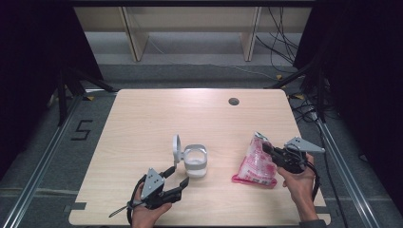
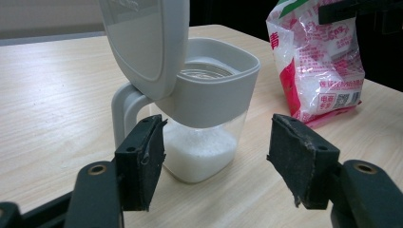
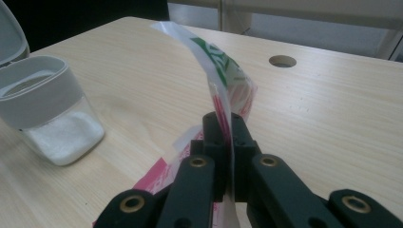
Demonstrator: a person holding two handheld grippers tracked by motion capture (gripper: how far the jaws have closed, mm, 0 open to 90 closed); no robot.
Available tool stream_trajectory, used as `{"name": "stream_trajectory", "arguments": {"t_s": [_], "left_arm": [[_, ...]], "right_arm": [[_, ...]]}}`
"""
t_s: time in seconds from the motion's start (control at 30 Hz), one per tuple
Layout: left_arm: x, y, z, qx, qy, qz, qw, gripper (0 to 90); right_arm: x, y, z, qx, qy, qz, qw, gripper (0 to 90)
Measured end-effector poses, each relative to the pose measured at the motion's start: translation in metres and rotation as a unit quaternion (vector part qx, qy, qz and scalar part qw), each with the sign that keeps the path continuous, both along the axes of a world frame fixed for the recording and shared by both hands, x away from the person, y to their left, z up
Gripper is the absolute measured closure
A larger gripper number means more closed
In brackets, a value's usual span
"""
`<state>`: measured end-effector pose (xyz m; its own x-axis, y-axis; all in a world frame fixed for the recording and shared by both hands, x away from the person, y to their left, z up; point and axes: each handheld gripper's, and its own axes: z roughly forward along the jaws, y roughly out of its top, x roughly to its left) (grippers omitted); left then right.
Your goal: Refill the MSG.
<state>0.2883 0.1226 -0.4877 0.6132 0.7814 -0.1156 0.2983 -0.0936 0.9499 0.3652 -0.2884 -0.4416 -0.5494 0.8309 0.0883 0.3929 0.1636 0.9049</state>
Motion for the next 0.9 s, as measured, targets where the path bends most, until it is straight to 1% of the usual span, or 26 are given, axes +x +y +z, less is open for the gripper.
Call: {"name": "stream_trajectory", "arguments": {"t_s": [0.03, 0.07, 0.1, 0.13, 0.17, 0.23, 0.27, 0.3, 0.33, 0.37, 0.4, 0.43, 0.47, 0.5, 0.53, 0.57, 0.6, 0.63, 0.67, 0.73, 0.77, 0.8, 0.83, 0.87, 0.9], "left_arm": [[0.000, 0.000, 0.000, -0.004, 0.000, 0.001, 1.0000, 35.8], [0.000, 0.000, -0.001, -0.002, 0.004, 0.005, 1.0000, 35.8], [-0.001, -0.001, -0.001, -0.006, 0.007, 0.008, 0.9999, 35.9], [-0.001, -0.001, -0.001, -0.007, 0.008, 0.007, 0.9999, 35.9], [-0.001, -0.001, -0.001, -0.008, 0.007, 0.008, 0.9999, 35.9], [0.001, 0.000, -0.001, -0.001, 0.002, 0.003, 1.0000, 35.9], [0.002, 0.000, -0.002, -0.001, -0.001, -0.002, 1.0000, 35.8], [0.002, 0.000, -0.002, -0.001, -0.001, -0.001, 1.0000, 35.8], [0.002, 0.001, -0.002, -0.001, -0.002, -0.002, 1.0000, 35.8], [0.002, 0.001, -0.002, 0.000, -0.003, 0.000, 1.0000, 35.8], [0.002, 0.002, -0.001, 0.003, 0.001, 0.006, 1.0000, 35.7], [0.002, 0.003, -0.002, -0.002, -0.002, 0.004, 1.0000, 35.7], [0.003, 0.003, -0.002, -0.002, -0.002, 0.006, 1.0000, 35.6], [0.003, 0.003, -0.001, -0.006, -0.001, 0.012, 0.9999, 35.6], [0.003, 0.004, -0.001, -0.002, -0.003, 0.011, 0.9999, 35.5], [0.003, 0.004, 0.000, 0.000, -0.004, 0.014, 0.9999, 35.6], [0.004, 0.003, 0.000, -0.001, -0.006, 0.017, 0.9998, 35.6], [0.004, 0.003, -0.001, -0.003, -0.004, 0.017, 0.9998, 35.5], [0.003, 0.003, -0.001, -0.002, 0.000, 0.019, 0.9998, 35.5], [0.004, 0.005, -0.001, 0.003, -0.001, 0.018, 0.9998, 35.5], [0.004, 0.006, -0.001, -0.004, -0.001, 0.017, 0.9998, 35.5], [0.004, 0.007, 0.000, -0.003, 0.002, 0.022, 0.9997, 35.5], [0.004, 0.009, 0.000, 0.000, -0.003, 0.020, 0.9998, 35.6], [0.004, 0.010, 0.000, -0.001, 0.001, 0.025, 0.9997, 35.6], [0.004, 0.011, 0.000, 0.004, -0.001, 0.023, 0.9997, 35.6]], "right_arm": [[0.000, -0.001, 0.000, -0.001, -0.003, 0.004, 1.0000, 89.8], [0.000, 0.000, 0.000, 0.000, -0.001, 0.005, 1.0000, 89.8], [0.000, 0.000, 0.000, 0.007, 0.004, 0.003, 1.0000, 89.7], [0.003, -0.003, -0.001, -0.008, -0.008, 0.010, 0.9999, 89.7], [0.001, -0.001, -0.002, -0.001, 0.003, -0.001, 1.0000, 89.7], [0.002, -0.001, -0.002, -0.001, 0.000, -0.001, 1.0000, 89.7], [0.002, -0.001, -0.002, -0.002, 0.000, -0.002, 1.0000, 89.7], [0.001, 0.000, -0.002, 0.002, 0.004, -0.011, 0.9999, 89.6], [0.002, -0.001, -0.002, -0.010, 0.002, -0.009, 0.9999, 89.5], [0.002, -0.001, -0.003, -0.009, 0.001, -0.013, 0.9999, 89.4], [0.000, 0.000, -0.003, 0.000, 0.009, -0.020, 0.9998, 89.4], [0.001, 0.000, -0.004, -0.003, 0.004, -0.019, 0.9998, 89.3], [0.003, -0.002, -0.004, -0.007, 0.000, -0.016, 0.9999, 89.2], [0.005, -0.003, -0.005, -0.008, -0.002, -0.020, 0.9998, 89.1], [0.006, -0.002, -0.006, 0.004, 0.004, -0.027, 0.9996, 89.0], [0.009, -0.004, -0.007, -0.004, -0.003, -0.026, 0.9996, 88.9], [0.010, -0.005, -0.007, -0.001, 0.003, -0.027, 0.9996, 88.6], [0.010, -0.004, -0.007, 0.004, 0.016, -0.035, 0.9993, 88.2], [0.012, -0.004, -0.008, 0.006, 0.011, -0.034, 0.9993, 87.8], [0.015, -0.005, -0.009, -0.003, 0.006, -0.037, 0.9993, 86.8], [0.015, -0.004, -0.009, -0.004, 0.010, -0.044, 0.9990, 86.0], [0.015, -0.004, -0.009, -0.005, 0.007, -0.043, 0.9990, 85.8], [0.017, -0.006, -0.011, -0.017, -0.003, -0.040, 0.9990, 85.2], [0.017, -0.005, -0.011, -0.012, 0.006, -0.046, 0.9989, 84.2], [0.017, -0.006, -0.011, -0.015, 0.007, -0.048, 0.9987, 83.8]]}}
